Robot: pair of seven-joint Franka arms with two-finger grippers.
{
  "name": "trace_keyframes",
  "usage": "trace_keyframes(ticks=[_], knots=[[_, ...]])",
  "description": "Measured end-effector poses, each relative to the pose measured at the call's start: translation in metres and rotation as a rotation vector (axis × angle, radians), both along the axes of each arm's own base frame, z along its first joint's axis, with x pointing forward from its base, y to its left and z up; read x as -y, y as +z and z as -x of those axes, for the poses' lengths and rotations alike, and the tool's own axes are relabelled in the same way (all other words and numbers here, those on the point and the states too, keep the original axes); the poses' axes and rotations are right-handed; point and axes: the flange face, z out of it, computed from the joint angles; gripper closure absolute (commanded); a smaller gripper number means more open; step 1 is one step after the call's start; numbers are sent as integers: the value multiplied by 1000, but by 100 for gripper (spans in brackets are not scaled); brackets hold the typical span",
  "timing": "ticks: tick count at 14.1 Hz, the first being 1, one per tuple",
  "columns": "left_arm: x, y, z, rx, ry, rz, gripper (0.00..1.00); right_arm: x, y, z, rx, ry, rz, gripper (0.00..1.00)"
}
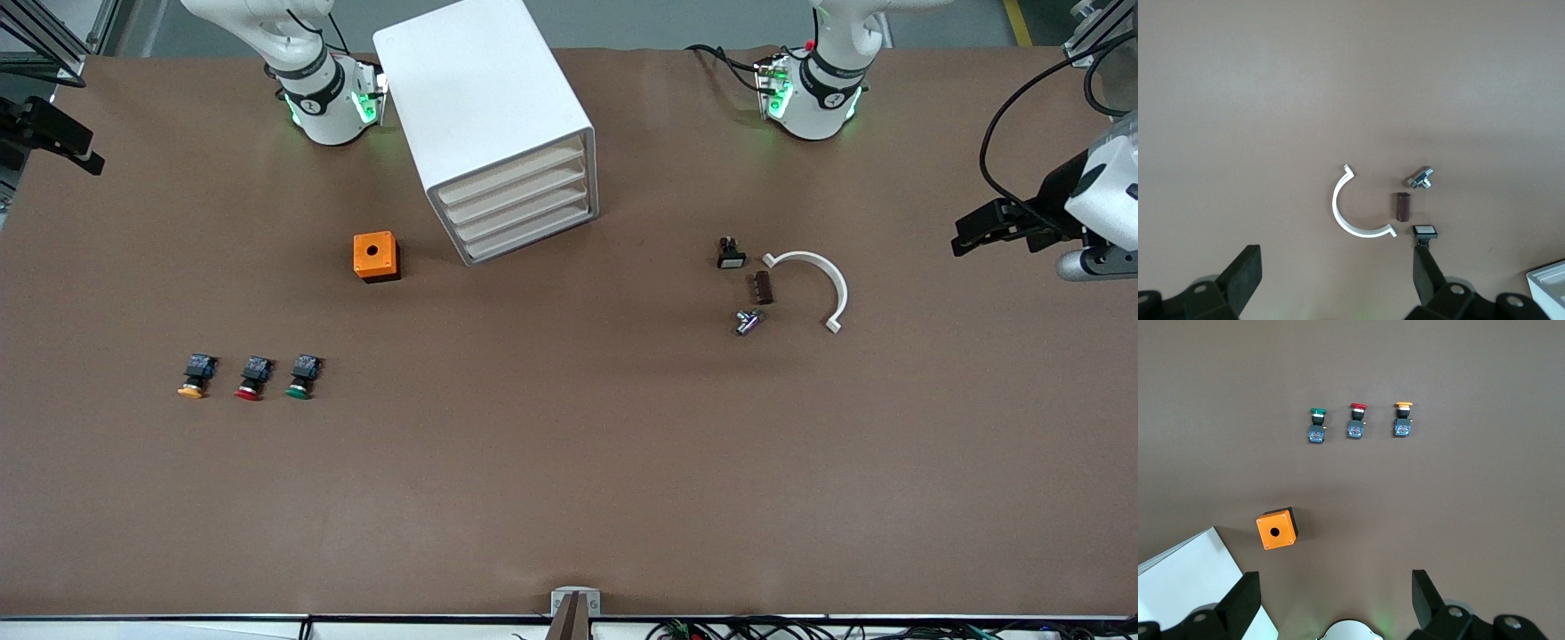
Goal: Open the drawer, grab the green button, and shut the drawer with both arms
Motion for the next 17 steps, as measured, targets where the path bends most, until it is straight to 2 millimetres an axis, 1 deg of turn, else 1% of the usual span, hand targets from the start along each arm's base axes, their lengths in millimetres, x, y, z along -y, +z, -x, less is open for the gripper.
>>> trace_keyframes(ticks=[2, 5, 7, 13, 17], knots=[[2, 8, -1, 17, -5, 1, 0, 0, 0, 0, 0, 0, 1, 0], [0, 21, -1, 41, -6, 2, 0, 0, 0, 0, 0, 0, 1, 0], [0, 26, 0, 43, -8, 2, 0, 1, 0, 0, -1, -1, 1, 0], [-5, 24, 1, 24, -29, 2, 0, 1, 0, 0, -1, 0, 1, 0], [-5, 11, -9, 5, -31, 2, 0, 1, 0, 0, -1, 0, 0, 0]])
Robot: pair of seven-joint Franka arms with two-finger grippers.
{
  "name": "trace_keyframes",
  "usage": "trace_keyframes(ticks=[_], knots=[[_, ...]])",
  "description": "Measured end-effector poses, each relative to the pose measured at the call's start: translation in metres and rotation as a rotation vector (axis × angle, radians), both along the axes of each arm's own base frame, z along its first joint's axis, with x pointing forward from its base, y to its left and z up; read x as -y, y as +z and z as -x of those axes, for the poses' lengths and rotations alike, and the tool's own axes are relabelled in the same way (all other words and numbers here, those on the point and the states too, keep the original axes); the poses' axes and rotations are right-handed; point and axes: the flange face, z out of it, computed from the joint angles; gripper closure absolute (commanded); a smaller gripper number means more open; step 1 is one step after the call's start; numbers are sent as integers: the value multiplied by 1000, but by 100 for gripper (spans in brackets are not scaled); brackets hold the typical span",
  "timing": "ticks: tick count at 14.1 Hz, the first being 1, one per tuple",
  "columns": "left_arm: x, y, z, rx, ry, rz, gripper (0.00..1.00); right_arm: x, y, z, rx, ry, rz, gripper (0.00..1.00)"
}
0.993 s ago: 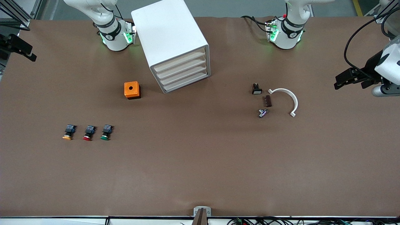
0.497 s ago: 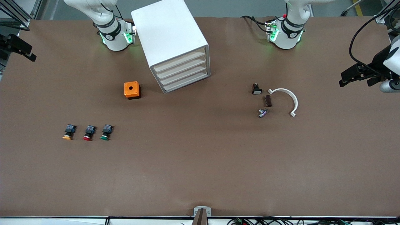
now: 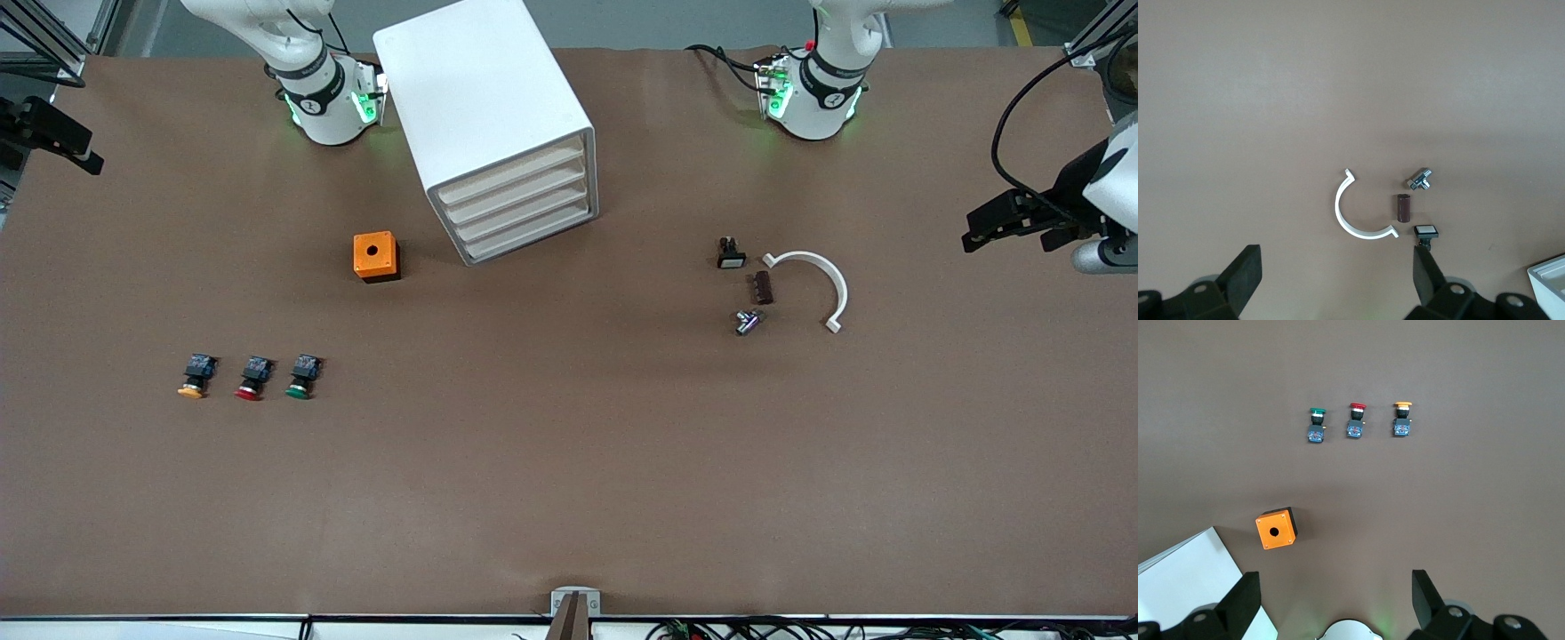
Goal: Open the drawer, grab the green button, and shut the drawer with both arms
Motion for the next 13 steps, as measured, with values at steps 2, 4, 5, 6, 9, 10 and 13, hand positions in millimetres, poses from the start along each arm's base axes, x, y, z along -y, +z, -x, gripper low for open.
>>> trace_keyframes(ticks=[2, 4, 5, 6, 9, 10, 13], knots=[[0, -2, -7, 1, 0, 0, 0, 0, 0, 0, 0, 0, 0, 0], [0, 1, -10, 9, 0, 1, 0, 0, 0, 0, 0, 0, 0, 0], [0, 2, -10, 13, -1, 1, 0, 0, 0, 0, 0, 0, 0, 0], [0, 4, -10, 16, -1, 1, 0, 0, 0, 0, 0, 0, 0, 0], [0, 7, -10, 21, -1, 1, 0, 0, 0, 0, 0, -1, 0, 0], [0, 7, -10, 21, -1, 1, 0, 0, 0, 0, 0, -1, 0, 0], [0, 7, -10, 20, -1, 1, 0, 0, 0, 0, -3, -1, 0, 0]])
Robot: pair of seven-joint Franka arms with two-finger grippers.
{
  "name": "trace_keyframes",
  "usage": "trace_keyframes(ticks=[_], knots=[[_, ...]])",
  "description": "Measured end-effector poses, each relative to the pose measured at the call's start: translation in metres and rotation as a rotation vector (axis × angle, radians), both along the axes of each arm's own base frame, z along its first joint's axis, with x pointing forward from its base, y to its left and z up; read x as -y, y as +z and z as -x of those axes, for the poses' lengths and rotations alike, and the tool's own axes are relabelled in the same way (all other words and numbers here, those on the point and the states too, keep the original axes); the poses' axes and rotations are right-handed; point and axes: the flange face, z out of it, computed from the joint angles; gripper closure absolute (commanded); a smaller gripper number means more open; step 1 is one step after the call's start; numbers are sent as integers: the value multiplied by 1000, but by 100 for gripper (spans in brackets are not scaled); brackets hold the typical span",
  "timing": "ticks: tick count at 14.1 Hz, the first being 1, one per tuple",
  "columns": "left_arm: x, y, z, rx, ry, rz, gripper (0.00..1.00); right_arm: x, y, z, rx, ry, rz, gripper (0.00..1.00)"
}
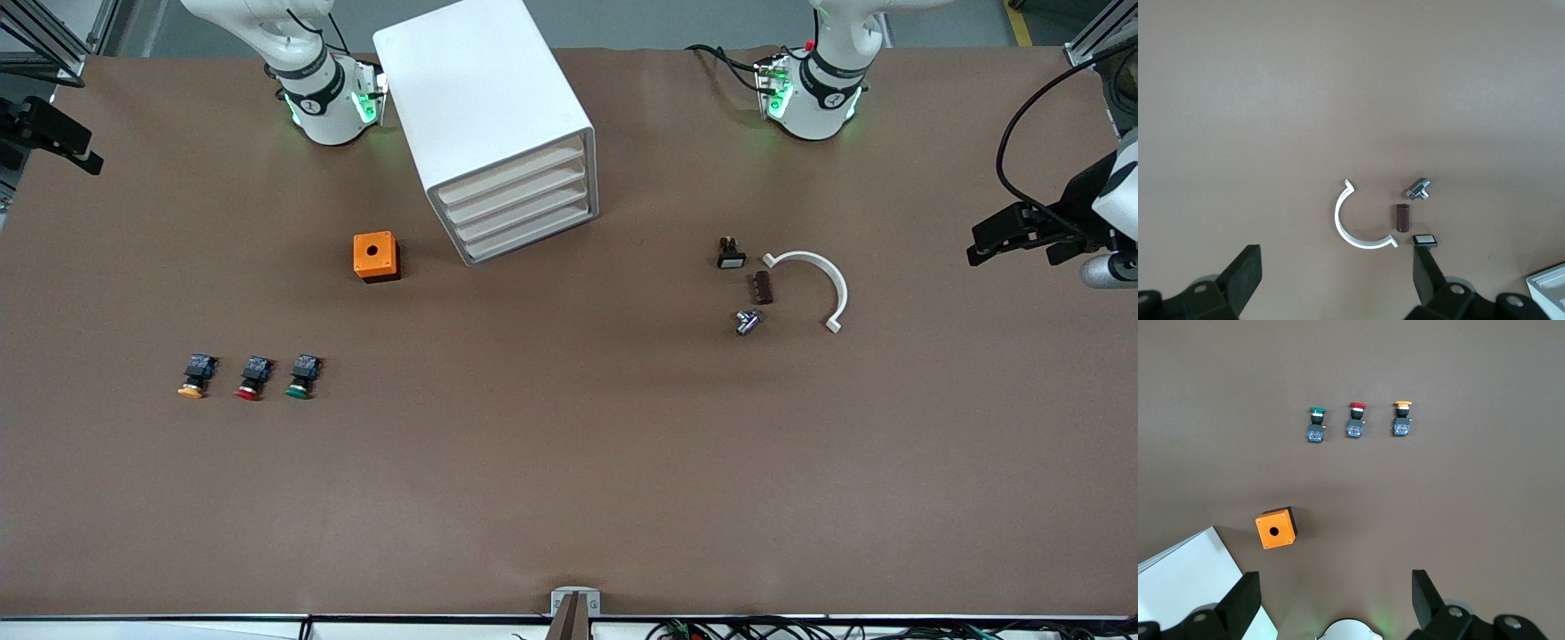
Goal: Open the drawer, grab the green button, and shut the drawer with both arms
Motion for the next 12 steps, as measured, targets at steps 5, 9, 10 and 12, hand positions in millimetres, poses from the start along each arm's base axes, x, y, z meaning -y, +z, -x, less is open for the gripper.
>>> trace_keyframes(ticks=[5, 9, 10, 12], knots=[[-2, 0, 0, 0, -39, -15, 0, 0, 0, 0, -3, 0, 0, 0], [-2, 0, 0, 0, -44, -17, 0, 0, 0, 0, -3, 0, 0, 0], [-2, 0, 0, 0, -44, -17, 0, 0, 0, 0, -3, 0, 0, 0], [-2, 0, 0, 0, -44, -17, 0, 0, 0, 0, -3, 0, 0, 0]])
